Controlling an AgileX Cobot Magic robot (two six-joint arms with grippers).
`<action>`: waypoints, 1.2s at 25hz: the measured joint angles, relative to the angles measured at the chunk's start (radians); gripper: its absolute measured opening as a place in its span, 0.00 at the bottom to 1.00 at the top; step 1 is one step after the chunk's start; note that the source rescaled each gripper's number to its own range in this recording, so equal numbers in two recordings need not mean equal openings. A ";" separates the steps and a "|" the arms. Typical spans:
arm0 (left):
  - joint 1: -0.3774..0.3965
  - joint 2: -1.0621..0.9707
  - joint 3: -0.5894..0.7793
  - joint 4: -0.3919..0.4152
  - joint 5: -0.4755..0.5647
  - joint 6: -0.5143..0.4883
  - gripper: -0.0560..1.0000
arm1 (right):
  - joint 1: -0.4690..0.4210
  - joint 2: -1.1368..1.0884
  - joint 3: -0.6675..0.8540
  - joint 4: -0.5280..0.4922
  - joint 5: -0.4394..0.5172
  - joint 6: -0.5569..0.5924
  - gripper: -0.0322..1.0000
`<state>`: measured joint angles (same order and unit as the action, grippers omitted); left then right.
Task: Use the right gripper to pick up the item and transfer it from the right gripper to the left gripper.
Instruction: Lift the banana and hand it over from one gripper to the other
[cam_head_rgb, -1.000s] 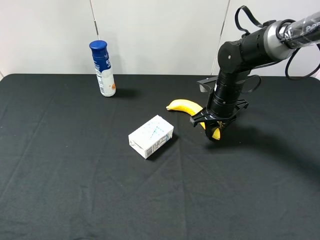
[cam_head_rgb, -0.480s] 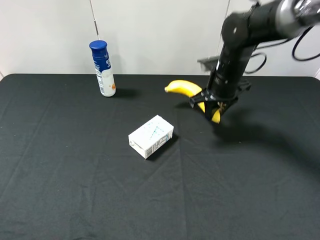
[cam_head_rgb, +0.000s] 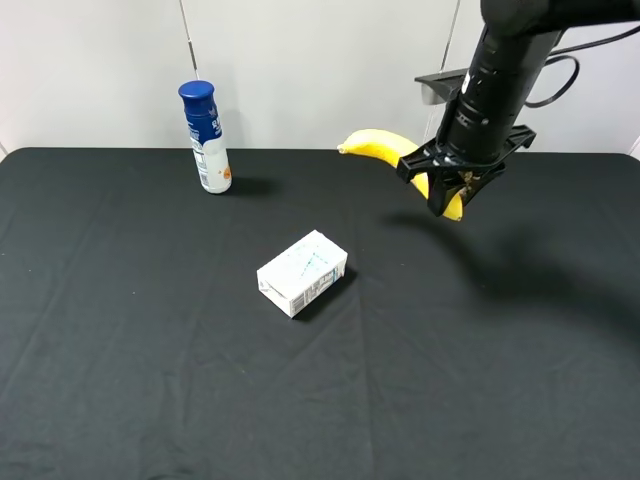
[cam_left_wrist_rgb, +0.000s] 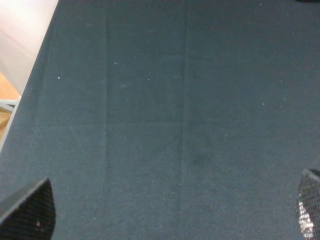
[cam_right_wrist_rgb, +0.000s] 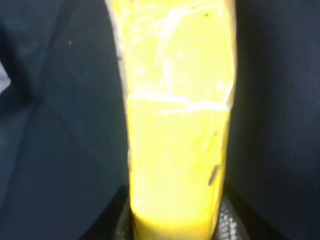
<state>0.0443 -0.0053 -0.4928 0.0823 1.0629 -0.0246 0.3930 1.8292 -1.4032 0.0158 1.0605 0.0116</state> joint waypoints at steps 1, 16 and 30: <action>0.000 0.000 0.000 0.000 0.000 0.000 0.93 | 0.000 -0.009 0.000 0.000 0.007 -0.005 0.07; 0.000 0.000 0.000 0.000 0.000 0.000 0.93 | 0.000 -0.137 0.000 0.069 0.115 -0.104 0.07; 0.000 0.000 0.000 0.000 0.000 0.000 0.93 | 0.000 -0.253 0.000 0.121 0.151 -0.206 0.07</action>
<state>0.0443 -0.0053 -0.4928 0.0823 1.0629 -0.0246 0.3930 1.5762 -1.4032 0.1370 1.2112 -0.1948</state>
